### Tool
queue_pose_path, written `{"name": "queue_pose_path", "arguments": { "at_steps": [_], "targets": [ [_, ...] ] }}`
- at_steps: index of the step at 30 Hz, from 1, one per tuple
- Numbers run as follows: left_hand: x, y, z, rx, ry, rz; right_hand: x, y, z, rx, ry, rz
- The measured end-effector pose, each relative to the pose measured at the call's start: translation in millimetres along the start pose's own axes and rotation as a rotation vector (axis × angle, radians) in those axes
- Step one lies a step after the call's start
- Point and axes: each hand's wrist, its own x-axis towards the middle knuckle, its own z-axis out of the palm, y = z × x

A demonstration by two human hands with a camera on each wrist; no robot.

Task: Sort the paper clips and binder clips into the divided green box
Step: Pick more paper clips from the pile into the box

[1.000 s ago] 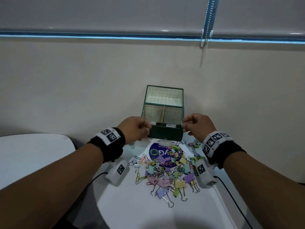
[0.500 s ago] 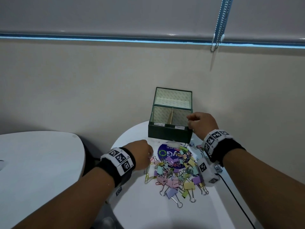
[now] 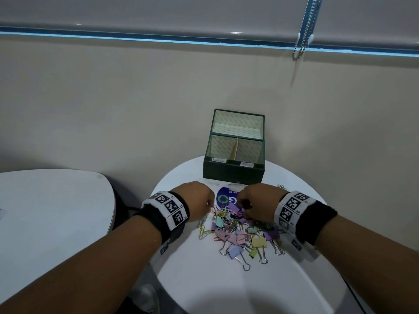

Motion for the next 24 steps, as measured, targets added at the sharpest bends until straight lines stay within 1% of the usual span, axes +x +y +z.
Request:
{"name": "queue_pose_path", "arguments": {
  "at_steps": [3, 5, 7, 9, 12, 18, 22, 24],
  "targets": [
    [0, 0, 1, 0.021, 0.008, 0.01, 2, 5, -2, 0.13, 0.017, 0.051],
    [0, 0, 0, 0.031, 0.017, 0.008, 2, 7, -4, 0.163, 0.043, 0.082],
    [-1, -1, -1, 0.047, 0.04, -0.007, 2, 9, -5, 0.119, 0.075, 0.094],
    [-1, -3, -2, 0.071, 0.095, -0.034, 3, 7, -5, 0.072, 0.087, 0.075],
    [1, -6, -4, 0.03, 0.159, -0.066, 4, -3, -3, 0.056, 0.035, 0.041],
    [-1, -1, -5, -0.06, 0.111, -0.015, 12, -15, -1, 0.045, 0.023, 0.03],
    [-1, 0, -4, -0.083, 0.084, -0.065, 15, -18, -1, 0.079, 0.013, 0.02],
    [0, -1, -4, -0.041, 0.031, -0.107, 16, -17, -1, 0.097, 0.001, 0.035]
  ]
}}
